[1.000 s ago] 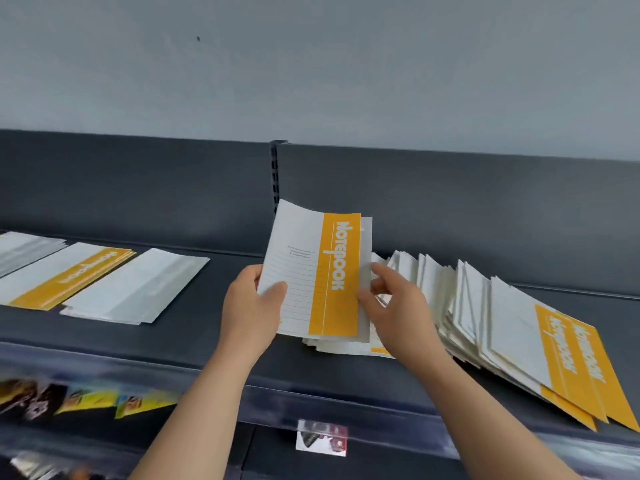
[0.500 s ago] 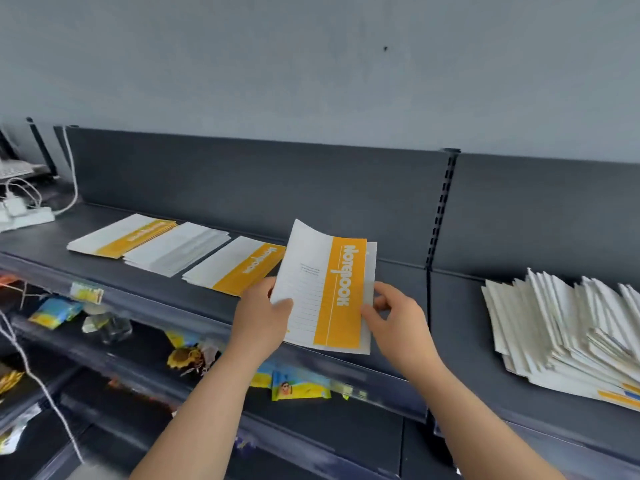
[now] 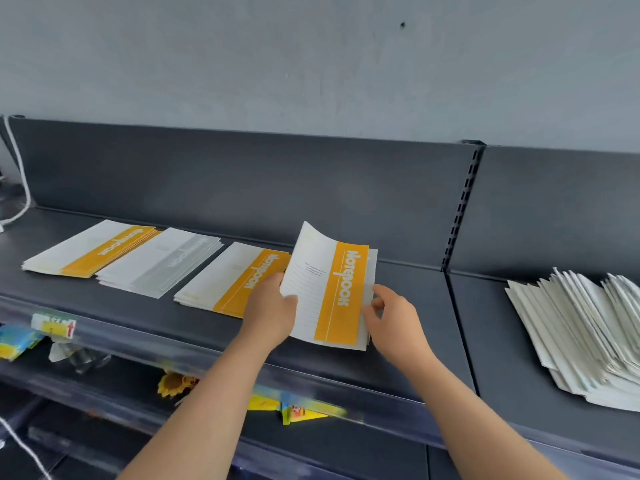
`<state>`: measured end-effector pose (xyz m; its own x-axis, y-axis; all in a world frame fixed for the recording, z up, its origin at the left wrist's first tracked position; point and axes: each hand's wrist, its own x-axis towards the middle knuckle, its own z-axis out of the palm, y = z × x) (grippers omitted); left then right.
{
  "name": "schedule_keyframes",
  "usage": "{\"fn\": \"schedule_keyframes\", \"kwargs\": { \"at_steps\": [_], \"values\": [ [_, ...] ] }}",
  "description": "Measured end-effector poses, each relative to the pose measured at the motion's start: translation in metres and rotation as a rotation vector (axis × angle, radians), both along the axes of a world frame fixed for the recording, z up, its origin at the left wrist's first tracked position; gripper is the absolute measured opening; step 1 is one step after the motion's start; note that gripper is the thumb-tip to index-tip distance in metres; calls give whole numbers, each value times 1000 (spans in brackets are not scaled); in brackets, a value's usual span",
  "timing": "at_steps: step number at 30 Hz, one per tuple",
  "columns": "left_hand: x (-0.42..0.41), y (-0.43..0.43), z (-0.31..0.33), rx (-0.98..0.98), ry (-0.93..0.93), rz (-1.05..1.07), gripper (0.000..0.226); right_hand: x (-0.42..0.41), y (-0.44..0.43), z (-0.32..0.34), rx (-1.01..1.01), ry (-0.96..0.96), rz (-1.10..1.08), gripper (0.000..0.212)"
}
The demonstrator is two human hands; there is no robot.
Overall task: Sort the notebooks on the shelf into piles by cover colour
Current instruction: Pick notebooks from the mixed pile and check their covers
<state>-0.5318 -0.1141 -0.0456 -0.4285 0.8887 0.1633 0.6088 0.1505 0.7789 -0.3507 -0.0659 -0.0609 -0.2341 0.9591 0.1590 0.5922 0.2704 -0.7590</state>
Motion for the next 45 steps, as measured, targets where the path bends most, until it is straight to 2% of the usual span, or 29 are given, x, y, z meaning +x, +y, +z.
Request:
{"fn": "schedule_keyframes", "kwargs": {
  "at_steps": [5,7,9,11,12,13,17,20,23,26,29,37,42,45],
  "values": [
    [-8,28,-11,-62,110,44,28,-6,22,-5,-7,-111,6,17],
    [-13,34,-19,-84,128,42,28,-6,28,-10,2,-179,3,13],
    [-16,37,-26,-95,130,46,28,-7,34,-14,10,-232,2,25],
    [-19,37,-30,-57,114,61,28,-7,39,-13,40,-275,12,15],
    [-19,35,-29,-17,93,68,27,-8,40,-12,53,-297,19,15],
    [-20,34,-27,29,59,73,24,-9,41,-10,61,-302,19,25],
    [-28,25,-12,163,-170,68,18,-28,37,2,66,-207,26,34],
    [-44,18,0,247,-358,75,17,-50,31,14,30,-65,59,37],
    [-67,13,5,267,-435,86,18,-78,27,19,-16,76,62,41],
    [-93,9,4,226,-324,95,23,-107,25,20,-23,90,46,44],
    [-122,5,3,184,-154,87,25,-137,22,17,-24,37,36,38],
    [-188,15,-26,5,163,58,24,-190,23,-5,71,-267,-63,18],
    [-194,14,-32,-90,318,63,39,-198,21,-16,68,-393,-68,26],
    [-195,12,-29,-118,376,41,39,-200,19,-14,103,-448,-73,26]
  ]
}}
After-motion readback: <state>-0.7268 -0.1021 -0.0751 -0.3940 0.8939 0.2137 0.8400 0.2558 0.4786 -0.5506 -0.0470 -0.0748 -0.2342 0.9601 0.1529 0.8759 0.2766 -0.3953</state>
